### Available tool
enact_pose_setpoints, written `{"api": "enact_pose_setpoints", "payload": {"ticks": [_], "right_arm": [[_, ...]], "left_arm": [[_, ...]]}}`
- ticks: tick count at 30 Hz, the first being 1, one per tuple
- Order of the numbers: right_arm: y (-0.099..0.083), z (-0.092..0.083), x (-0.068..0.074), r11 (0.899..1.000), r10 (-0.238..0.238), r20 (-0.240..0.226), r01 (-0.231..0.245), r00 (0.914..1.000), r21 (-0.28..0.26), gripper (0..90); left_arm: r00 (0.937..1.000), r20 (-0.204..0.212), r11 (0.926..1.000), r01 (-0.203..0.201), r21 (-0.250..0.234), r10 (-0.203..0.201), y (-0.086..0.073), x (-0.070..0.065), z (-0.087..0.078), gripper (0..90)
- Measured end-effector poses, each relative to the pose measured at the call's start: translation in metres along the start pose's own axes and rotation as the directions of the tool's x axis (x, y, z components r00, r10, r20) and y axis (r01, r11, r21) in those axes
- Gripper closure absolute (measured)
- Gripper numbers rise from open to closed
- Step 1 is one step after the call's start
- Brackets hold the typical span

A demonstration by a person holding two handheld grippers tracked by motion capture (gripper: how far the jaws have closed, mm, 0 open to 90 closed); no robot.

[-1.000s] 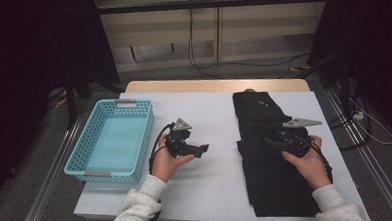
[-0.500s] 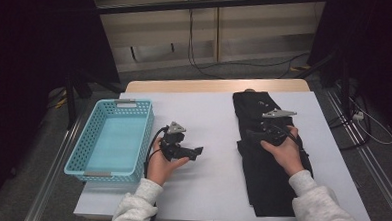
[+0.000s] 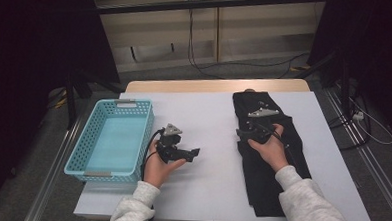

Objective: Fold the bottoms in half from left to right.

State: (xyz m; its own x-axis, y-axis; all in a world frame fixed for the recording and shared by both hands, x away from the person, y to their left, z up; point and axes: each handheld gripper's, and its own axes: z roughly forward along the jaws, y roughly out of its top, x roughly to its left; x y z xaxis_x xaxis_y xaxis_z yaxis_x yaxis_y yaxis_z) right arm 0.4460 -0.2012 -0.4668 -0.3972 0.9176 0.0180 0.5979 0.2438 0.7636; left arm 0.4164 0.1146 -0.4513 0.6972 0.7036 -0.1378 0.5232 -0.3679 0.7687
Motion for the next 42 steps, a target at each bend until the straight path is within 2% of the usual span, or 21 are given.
{"api": "enact_pose_setpoints", "payload": {"ticks": [1, 3, 8, 13, 15, 17, 19, 22, 26, 28, 31, 34, 37, 42], "right_arm": [[0.0, 0.002, 0.001, 1.0, 0.0, 0.012, 0.0, 0.9999, 0.019, 33.4], [0.001, 0.002, 0.004, 0.999, -0.034, 0.031, 0.033, 0.9989, 0.03, 37.2], [0.0, 0.002, 0.003, 0.999, -0.027, 0.035, 0.027, 0.999, 0.025, 47.7], [0.001, -0.001, -0.006, 1.0, -0.009, 0.05, 0.008, 0.9987, 0.022, 76.8], [0.0, -0.001, -0.01, 1.0, -0.017, 0.048, 0.016, 0.9987, 0.022, 83.1], [0.0, -0.002, -0.013, 1.0, -0.013, 0.036, 0.013, 0.9992, 0.02, 85.1], [0.0, -0.002, -0.015, 1.0, 0.014, 0.023, -0.014, 0.9996, 0.02, 85.7], [0.0, -0.003, -0.016, 1.0, 0.018, -0.001, -0.018, 0.9998, 0.016, 86.2], [0.002, -0.004, -0.008, 1.0, -0.004, -0.061, 0.005, 0.9981, 0.015, 86.4], [0.003, -0.005, 0.002, 0.999, -0.046, -0.075, 0.048, 0.9961, 0.024, 86.4], [0.004, -0.005, 0.014, 0.997, -0.072, -0.122, 0.076, 0.9899, 0.027, 86.4], [0.005, -0.007, 0.027, 0.992, -0.123, -0.155, 0.128, 0.9802, 0.019, 86.4], [0.004, -0.007, 0.041, 0.986, -0.158, -0.212, 0.165, 0.9644, 0.014, 86.4], [0.005, -0.009, 0.07, 0.971, -0.229, -0.287, 0.238, 0.9303, -0.003, 86.3]], "left_arm": [[1.0, -0.001, 1.0, -0.002, 0.002, 0.002, 0.0, 0.0, 0.0, 9.7], [1.0, 0.001, 1.0, -0.003, -0.002, 0.003, 0.001, 0.001, -0.001, 9.7], [1.0, -0.001, 1.0, 0.001, 0.0, -0.001, 0.0, 0.001, -0.001, 9.8], [1.0, -0.002, 0.9999, 0.004, -0.012, -0.004, 0.001, 0.001, -0.002, 10.1], [1.0, -0.002, 0.9999, 0.003, -0.011, -0.003, 0.001, 0.001, -0.002, 10.1], [1.0, -0.002, 0.9999, 0.001, -0.011, -0.001, 0.001, 0.002, -0.001, 10.1], [1.0, 0.0, 0.9999, 0.003, -0.011, -0.003, 0.001, 0.002, -0.001, 10.2], [1.0, -0.002, 0.9999, 0.003, -0.01, -0.003, 0.001, 0.002, -0.002, 10.3], [1.0, -0.001, 0.9998, 0.009, -0.017, -0.009, 0.002, 0.003, -0.003, 10.3], [1.0, -0.002, 0.9997, 0.009, -0.021, -0.009, 0.003, 0.003, -0.003, 10.3], [0.9999, -0.002, 0.9996, 0.012, -0.025, -0.012, 0.003, 0.003, -0.004, 10.4], [0.9999, -0.002, 0.9995, 0.016, -0.029, -0.016, 0.004, 0.005, -0.005, 10.3], [0.9998, -0.006, 0.9994, 0.018, -0.03, -0.018, 0.005, 0.006, -0.005, 10.3], [0.9993, -0.014, 0.9988, 0.033, -0.036, -0.034, 0.006, 0.007, -0.005, 10.3]]}}
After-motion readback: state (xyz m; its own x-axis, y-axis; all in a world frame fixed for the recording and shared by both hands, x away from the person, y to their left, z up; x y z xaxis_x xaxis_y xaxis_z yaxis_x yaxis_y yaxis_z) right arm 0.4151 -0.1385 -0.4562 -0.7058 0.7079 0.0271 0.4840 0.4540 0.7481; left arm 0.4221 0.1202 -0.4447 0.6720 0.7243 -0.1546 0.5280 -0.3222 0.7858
